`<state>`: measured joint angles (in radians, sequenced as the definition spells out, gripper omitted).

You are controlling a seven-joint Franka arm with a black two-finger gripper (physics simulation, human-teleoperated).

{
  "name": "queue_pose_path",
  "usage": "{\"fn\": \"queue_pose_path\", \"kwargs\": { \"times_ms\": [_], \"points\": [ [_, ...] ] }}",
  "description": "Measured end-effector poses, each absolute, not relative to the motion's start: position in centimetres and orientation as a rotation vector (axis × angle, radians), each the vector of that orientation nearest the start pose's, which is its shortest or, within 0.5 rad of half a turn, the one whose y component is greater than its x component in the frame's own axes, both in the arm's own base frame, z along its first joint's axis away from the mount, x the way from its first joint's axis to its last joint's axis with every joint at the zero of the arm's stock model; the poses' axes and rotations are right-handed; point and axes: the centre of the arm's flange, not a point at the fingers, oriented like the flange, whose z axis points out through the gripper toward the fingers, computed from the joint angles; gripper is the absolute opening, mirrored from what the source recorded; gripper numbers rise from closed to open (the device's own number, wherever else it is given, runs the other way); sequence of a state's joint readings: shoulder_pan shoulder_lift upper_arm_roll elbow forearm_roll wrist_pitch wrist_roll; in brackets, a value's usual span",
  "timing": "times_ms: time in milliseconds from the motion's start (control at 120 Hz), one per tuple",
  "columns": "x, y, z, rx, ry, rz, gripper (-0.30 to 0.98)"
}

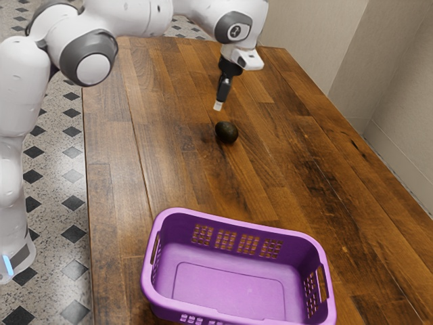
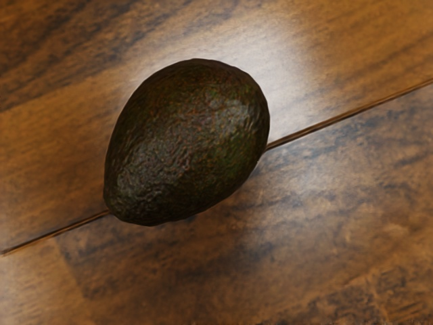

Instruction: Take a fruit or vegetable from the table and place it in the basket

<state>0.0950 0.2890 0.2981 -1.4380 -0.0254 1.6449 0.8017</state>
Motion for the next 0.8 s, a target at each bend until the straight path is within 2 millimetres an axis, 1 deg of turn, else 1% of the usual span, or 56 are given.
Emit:
{"fn": "queue_pose_path", "kwargs": {
  "times_ms": [75, 150, 242, 325, 425, 508, 700, 800],
  "points": [
    [60.1, 21.8, 52.7, -3.026, 0.727, 0.148, 0.69],
    [60.7, 20.8, 52.3, -2.993, 0.830, 0.153, 0.69],
    [61.5, 20.2, 51.2, -2.957, 0.940, 0.164, 0.69],
    [62.4, 19.4, 49.8, -2.928, 1.038, 0.182, 0.69],
    [62.8, 19.4, 48.6, -2.903, 1.116, 0.200, 0.69],
    [63.0, 19.5, 48.2, -2.885, 1.168, 0.206, 0.69],
    [63.3, 19.6, 46.7, -2.858, 1.263, 0.230, 0.69],
    [63.5, 19.6, 45.7, -2.850, 1.304, 0.250, 0.69]
  ]
}}
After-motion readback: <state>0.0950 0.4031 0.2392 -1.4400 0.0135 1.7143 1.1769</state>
